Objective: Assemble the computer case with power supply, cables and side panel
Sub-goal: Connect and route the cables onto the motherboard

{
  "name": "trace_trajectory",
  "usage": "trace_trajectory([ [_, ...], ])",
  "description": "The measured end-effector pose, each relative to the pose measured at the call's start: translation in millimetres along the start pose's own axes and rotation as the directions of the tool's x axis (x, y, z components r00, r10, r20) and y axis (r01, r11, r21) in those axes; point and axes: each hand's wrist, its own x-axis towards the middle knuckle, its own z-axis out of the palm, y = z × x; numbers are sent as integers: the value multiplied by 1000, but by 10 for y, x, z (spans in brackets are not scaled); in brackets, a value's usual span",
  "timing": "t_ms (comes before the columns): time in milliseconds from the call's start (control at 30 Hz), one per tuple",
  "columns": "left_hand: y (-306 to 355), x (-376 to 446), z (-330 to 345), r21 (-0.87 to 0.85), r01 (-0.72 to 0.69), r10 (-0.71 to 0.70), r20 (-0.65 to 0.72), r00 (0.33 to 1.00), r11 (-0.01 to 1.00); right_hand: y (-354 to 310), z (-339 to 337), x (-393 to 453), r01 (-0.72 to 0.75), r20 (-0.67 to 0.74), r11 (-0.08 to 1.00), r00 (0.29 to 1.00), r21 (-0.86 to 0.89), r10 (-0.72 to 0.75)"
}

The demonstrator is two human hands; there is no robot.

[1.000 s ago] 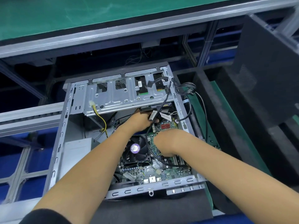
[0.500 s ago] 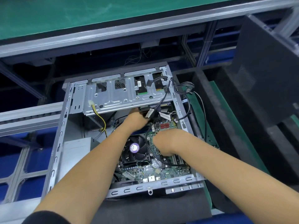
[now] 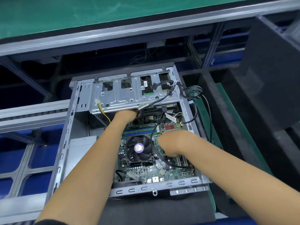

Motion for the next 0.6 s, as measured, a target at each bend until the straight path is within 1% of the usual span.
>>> trace_trajectory([
  [67,-48,21,-2,-18,-31,31,-21,999,999,-1,-7,-5,5,11,1000,1000,-4,-5],
  [100,-48,15,-11,-26,-30,30,-8,1000,999,4,-10,-8,5,12,1000,1000,-6,-5],
  [167,-49,6,-27,-26,-15,16,37,999,1000,-2,-13,-2,5,15,1000,1000,-18,-5],
  [267,0,-32,-62,57,28,-35,119,992,998,-2,-15,-1,8,19,1000,1000,-25,-7],
  [333,51,-83,-71,77,27,-40,171,985,997,1,-16,-1,8,20,1000,1000,-18,-8],
  [433,59,-85,-43,47,50,-56,140,989,998,3,-10,8,4,18,1000,1000,-11,-4],
  [600,8,-29,61,51,64,-65,3,998,997,2,-13,7,1,12,1000,1000,11,-1],
])
